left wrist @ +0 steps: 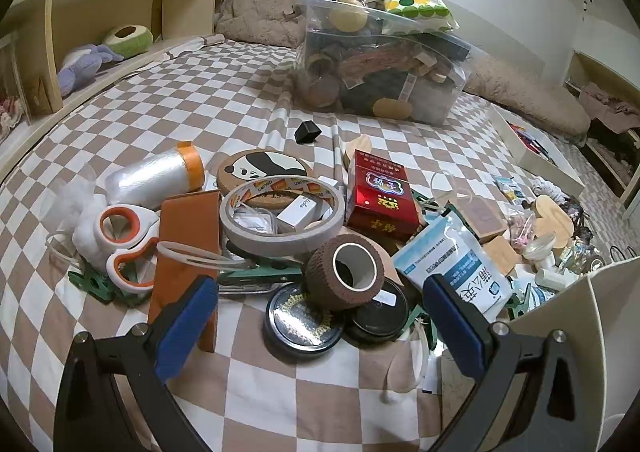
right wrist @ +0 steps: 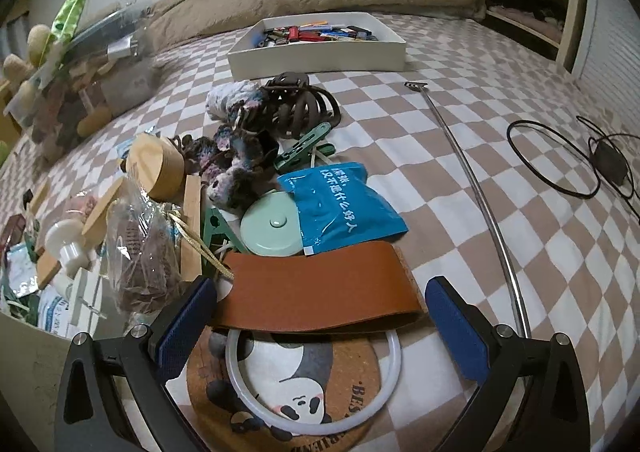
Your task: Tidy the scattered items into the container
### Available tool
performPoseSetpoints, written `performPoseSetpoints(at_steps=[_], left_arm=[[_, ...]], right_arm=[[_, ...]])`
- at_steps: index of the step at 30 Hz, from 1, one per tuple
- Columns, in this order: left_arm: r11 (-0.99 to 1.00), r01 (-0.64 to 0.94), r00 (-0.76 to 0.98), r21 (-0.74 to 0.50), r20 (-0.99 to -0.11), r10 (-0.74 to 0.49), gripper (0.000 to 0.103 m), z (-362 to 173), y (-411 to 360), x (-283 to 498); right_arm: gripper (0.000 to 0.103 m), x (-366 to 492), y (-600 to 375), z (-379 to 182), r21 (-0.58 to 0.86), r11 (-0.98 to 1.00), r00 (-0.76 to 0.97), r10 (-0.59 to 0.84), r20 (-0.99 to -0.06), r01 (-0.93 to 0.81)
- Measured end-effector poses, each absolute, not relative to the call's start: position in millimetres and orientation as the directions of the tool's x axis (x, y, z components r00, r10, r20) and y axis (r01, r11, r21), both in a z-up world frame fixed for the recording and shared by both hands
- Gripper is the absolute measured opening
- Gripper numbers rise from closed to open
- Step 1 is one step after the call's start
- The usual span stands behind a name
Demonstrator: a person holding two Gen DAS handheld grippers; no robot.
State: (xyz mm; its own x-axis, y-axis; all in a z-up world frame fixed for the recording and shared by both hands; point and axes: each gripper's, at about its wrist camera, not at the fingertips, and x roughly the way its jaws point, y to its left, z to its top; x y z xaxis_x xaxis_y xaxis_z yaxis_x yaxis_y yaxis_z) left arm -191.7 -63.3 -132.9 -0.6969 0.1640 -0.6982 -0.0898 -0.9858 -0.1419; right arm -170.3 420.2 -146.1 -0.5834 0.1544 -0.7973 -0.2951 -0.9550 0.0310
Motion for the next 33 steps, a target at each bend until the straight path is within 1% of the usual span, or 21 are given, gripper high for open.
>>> performPoseSetpoints(at_steps=[3,6,9,16,18,19,21,23,24,25,26,27,29,33], left_arm=[[-0.986,-0.089,-0.694,-0.138,-0.702,0.161,0.103,-134,-63,-192],[-0.987,-0.089,-0.692,-0.132,-0.705,0.157,0.103,-135,-63,-192],[-0.987,-0.092,-0.693,-0.128,-0.704,0.156,0.103,-135,-63,-192],[-0.987,-0.121,-0.705,-0.101,-0.692,0.157,0.101,-134,-59,-192],[-0.985,-0.138,-0.707,-0.1,-0.687,0.169,0.099,-133,-58,-192],[-0.984,-0.147,-0.708,-0.097,-0.685,0.173,0.097,-133,-57,-192],[-0.983,-0.163,-0.711,-0.078,-0.682,0.172,0.094,-133,-53,-193],[-0.982,-0.181,-0.709,-0.053,-0.684,0.168,0.089,-135,-48,-196],[-0.981,-0.189,-0.704,-0.048,-0.69,0.17,0.087,-136,-46,-199],[-0.979,-0.199,-0.695,-0.047,-0.697,0.175,0.08,-138,-44,-201],[-0.977,-0.207,-0.687,-0.045,-0.705,0.178,0.07,-140,-43,-203],[-0.976,-0.212,-0.68,-0.039,-0.712,0.176,0.066,-143,-41,-205],[-0.976,-0.217,-0.673,-0.021,-0.721,0.165,0.047,-146,-37,-206],[-0.975,-0.219,-0.678,-0.032,-0.713,0.176,0.047,-144,-38,-205]], right_arm=[[0.103,-176,419,-152,0.011,-0.957,-0.56,0.16,-0.813,-0.29],[0.103,-182,423,-162,0.041,-0.956,-0.523,0.123,-0.843,-0.29],[0.103,-180,429,-159,0.071,-0.949,-0.528,0.108,-0.842,-0.308],[0.103,-171,431,-151,0.055,-0.936,-0.537,0.151,-0.83,-0.349],[0.093,-171,430,-148,0.052,-0.935,-0.547,0.159,-0.822,-0.35],[0.083,-169,430,-147,0.056,-0.935,-0.548,0.157,-0.821,-0.351],[0.08,-168,431,-145,0.074,-0.932,-0.555,0.147,-0.819,-0.355],[0.068,-169,432,-144,0.087,-0.931,-0.562,0.138,-0.815,-0.354],[0.065,-168,433,-143,0.099,-0.93,-0.568,0.13,-0.813,-0.355],[0.06,-168,434,-142,0.11,-0.928,-0.572,0.123,-0.811,-0.356],[0.057,-167,435,-142,0.122,-0.926,-0.575,0.115,-0.81,-0.356],[0.057,-166,437,-141,0.138,-0.923,-0.579,0.105,-0.808,-0.359],[0.054,-163,439,-141,0.161,-0.919,-0.586,0.088,-0.806,-0.36],[0.052,-156,441,-138,0.209,-0.91,-0.603,0.055,-0.796,-0.359]])
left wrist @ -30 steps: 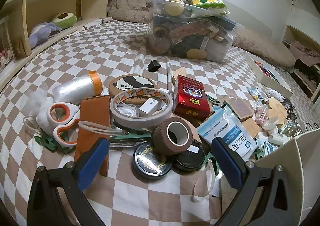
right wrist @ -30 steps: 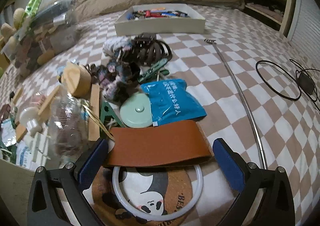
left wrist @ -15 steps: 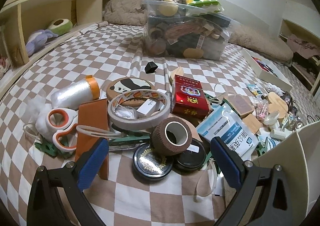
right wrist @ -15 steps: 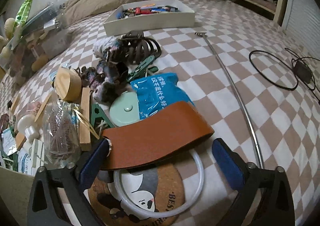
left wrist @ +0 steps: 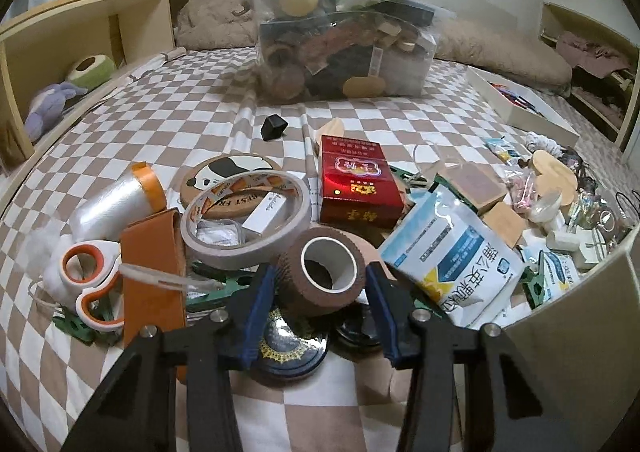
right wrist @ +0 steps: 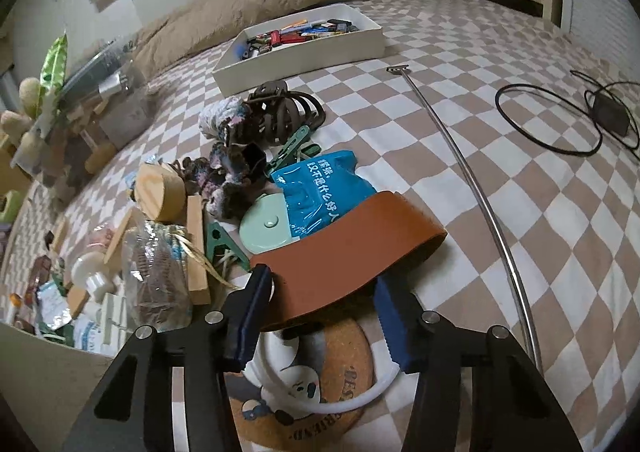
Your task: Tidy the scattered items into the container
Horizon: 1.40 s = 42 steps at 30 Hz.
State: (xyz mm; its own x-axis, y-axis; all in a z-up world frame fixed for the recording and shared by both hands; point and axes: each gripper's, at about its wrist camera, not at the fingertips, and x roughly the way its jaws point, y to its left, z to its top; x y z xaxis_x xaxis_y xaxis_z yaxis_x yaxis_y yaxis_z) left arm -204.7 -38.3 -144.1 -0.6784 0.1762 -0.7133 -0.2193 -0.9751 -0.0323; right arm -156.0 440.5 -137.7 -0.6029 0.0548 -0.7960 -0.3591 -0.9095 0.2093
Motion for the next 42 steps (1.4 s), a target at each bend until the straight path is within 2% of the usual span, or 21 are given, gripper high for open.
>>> performPoseSetpoints(at_steps=[2,9,15,16,17,18,19,20,29,30,32,36,42], left_arm=[[-0.975,-0.216,-0.682,-0.043,-0.708,0.182,0.046,-143,-40,-204],[-0.98,-0.185,-0.699,-0.079,-0.69,0.188,0.046,-136,-49,-200],[-0.985,-0.146,-0.693,-0.088,-0.701,0.165,0.046,-138,-56,-196],[-0.986,-0.142,-0.69,-0.088,-0.705,0.163,0.046,-139,-57,-196],[-0.986,-0.14,-0.688,-0.089,-0.708,0.162,0.046,-139,-57,-196],[-0.986,-0.139,-0.688,-0.091,-0.708,0.162,0.046,-139,-58,-195],[-0.986,-0.139,-0.688,-0.092,-0.707,0.163,0.046,-139,-58,-195],[-0.986,-0.14,-0.689,-0.093,-0.706,0.164,0.046,-139,-58,-194],[-0.984,-0.146,-0.689,-0.106,-0.703,0.178,0.046,-137,-57,-190],[-0.983,-0.146,-0.688,-0.108,-0.703,0.18,0.046,-137,-57,-190],[-0.983,-0.148,-0.687,-0.112,-0.704,0.183,0.046,-136,-56,-190],[-0.98,-0.153,-0.688,-0.13,-0.697,0.2,0.046,-134,-56,-189],[-0.977,-0.152,-0.695,-0.147,-0.688,0.211,0.046,-131,-57,-187]], right_arm=[[0.049,-152,441,-136,0.235,-0.906,-0.611,0.033,-0.791,-0.352],[0.049,-135,439,-135,0.277,-0.9,-0.611,-0.016,-0.792,-0.336],[0.049,-123,450,-132,0.274,-0.881,-0.611,0.021,-0.791,-0.386],[0.051,-122,455,-131,0.272,-0.874,-0.617,0.039,-0.786,-0.402],[0.065,-122,460,-129,0.275,-0.87,-0.624,0.048,-0.78,-0.41],[0.074,-121,463,-129,0.277,-0.868,-0.629,0.052,-0.775,-0.413],[0.089,-122,466,-127,0.278,-0.867,-0.641,0.06,-0.766,-0.414],[0.094,-122,467,-126,0.281,-0.869,-0.653,0.062,-0.754,-0.407],[0.095,-156,454,-124,0.101,-0.967,-0.677,0.089,-0.73,-0.236],[0.095,-157,453,-126,0.095,-0.971,-0.677,0.082,-0.731,-0.22],[0.103,-158,453,-129,0.095,-0.974,-0.674,0.072,-0.735,-0.207],[0.103,-161,455,-133,0.112,-0.976,-0.667,0.041,-0.744,-0.185],[0.103,-165,439,-143,0.006,-0.997,-0.646,0.045,-0.762,-0.076]])
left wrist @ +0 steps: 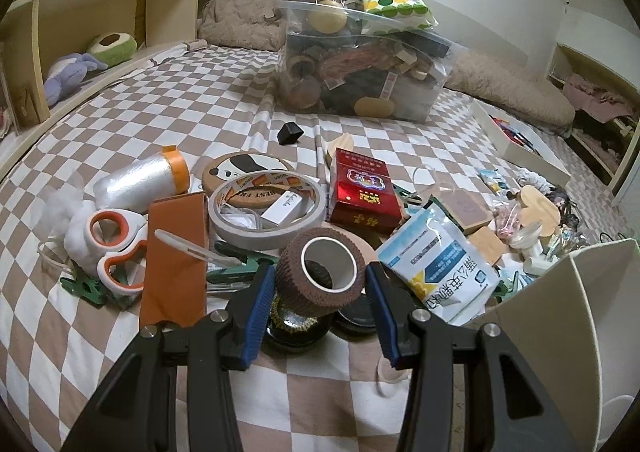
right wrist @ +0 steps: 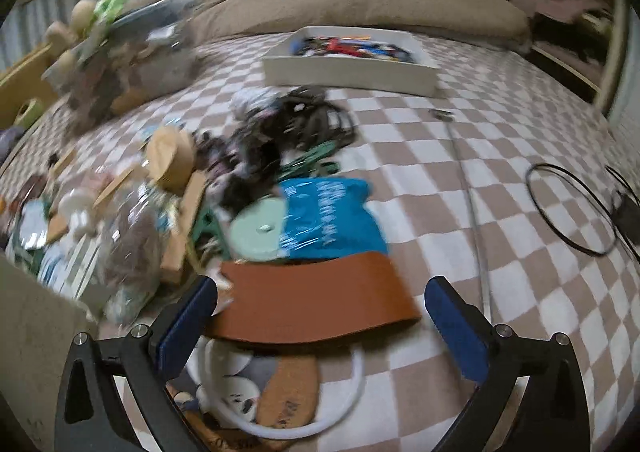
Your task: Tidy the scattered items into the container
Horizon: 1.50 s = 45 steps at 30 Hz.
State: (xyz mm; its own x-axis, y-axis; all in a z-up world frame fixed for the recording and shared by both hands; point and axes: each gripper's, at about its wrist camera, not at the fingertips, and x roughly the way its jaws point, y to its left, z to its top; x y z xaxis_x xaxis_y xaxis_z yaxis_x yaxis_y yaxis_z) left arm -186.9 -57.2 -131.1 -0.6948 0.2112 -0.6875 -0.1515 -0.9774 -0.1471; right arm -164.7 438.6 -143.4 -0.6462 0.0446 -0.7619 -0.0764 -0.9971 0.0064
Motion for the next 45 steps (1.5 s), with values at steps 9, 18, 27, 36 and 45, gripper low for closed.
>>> performPoseSetpoints(at_steps=[9,18,27,36,45], left_arm=[[-0.977,-0.157,-0.692,-0.143,-0.69,0.212,0.046,-131,-56,-186],[-0.976,-0.167,-0.696,-0.142,-0.684,0.219,0.046,-129,-52,-184],[-0.976,-0.148,-0.706,-0.158,-0.675,0.217,0.046,-124,-57,-182],[-0.975,-0.143,-0.716,-0.167,-0.663,0.219,0.046,-121,-59,-179],[-0.975,-0.154,-0.715,-0.161,-0.663,0.223,0.047,-120,-57,-179]], right_arm=[[0.103,-170,425,-149,-0.08,-0.996,-0.618,0.092,-0.781,-0.047],[0.103,-178,435,-156,-0.036,-0.995,-0.582,0.083,-0.809,-0.092],[0.089,-174,428,-150,-0.051,-0.995,-0.593,0.094,-0.8,-0.089],[0.04,-166,419,-144,-0.024,-0.996,-0.596,0.069,-0.8,-0.083],[0.095,-146,444,-123,0.071,-0.983,-0.687,0.067,-0.724,-0.171]])
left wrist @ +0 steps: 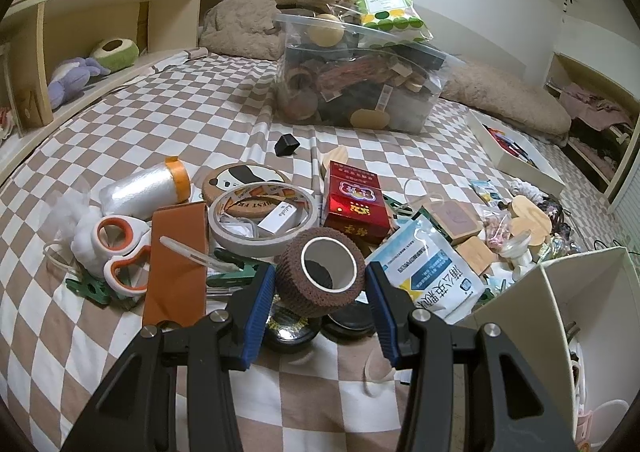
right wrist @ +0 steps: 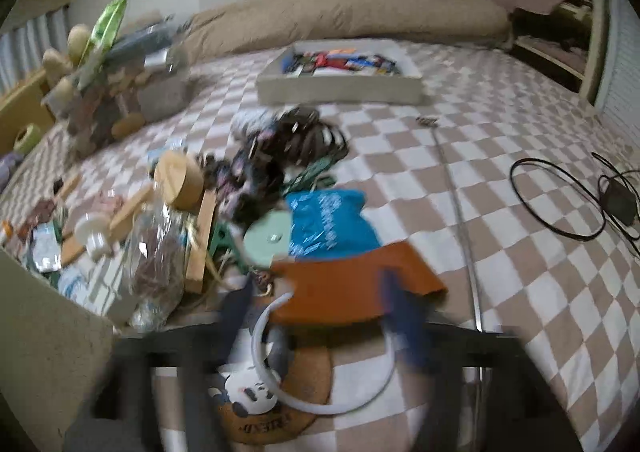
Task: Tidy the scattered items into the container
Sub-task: 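Lift the tape roll with left gripper while right gripper lifts the leather strap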
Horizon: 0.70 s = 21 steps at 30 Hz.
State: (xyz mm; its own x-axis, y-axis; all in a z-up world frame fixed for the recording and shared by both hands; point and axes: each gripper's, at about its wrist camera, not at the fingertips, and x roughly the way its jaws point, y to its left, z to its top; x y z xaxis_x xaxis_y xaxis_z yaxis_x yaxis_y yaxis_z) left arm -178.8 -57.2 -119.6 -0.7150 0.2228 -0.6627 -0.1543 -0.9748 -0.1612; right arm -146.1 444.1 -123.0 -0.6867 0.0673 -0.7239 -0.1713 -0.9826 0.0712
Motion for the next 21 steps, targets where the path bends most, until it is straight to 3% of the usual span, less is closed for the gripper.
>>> performPoseSetpoints(at_steps=[1,6,14,21], left_arm=[[-0.975,-0.155,-0.714,-0.161,-0.663,0.223,0.047,-120,-57,-179],[-0.974,-0.16,-0.712,-0.163,-0.664,0.228,0.047,-120,-56,-179],[-0.965,-0.173,-0.725,-0.197,-0.637,0.261,0.047,-113,-58,-174],[-0.953,-0.176,-0.752,-0.245,-0.591,0.291,0.047,-100,-63,-166]], right_arm=[[0.103,-144,448,-121,0.081,-0.98,-0.701,0.07,-0.71,-0.18],[0.103,-148,468,-121,0.141,-0.973,-0.712,0.032,-0.701,-0.182],[0.103,-170,472,-149,0.111,-0.985,-0.626,-0.006,-0.779,-0.128],[0.103,-171,466,-150,0.111,-0.989,-0.621,-0.028,-0.784,-0.096]])
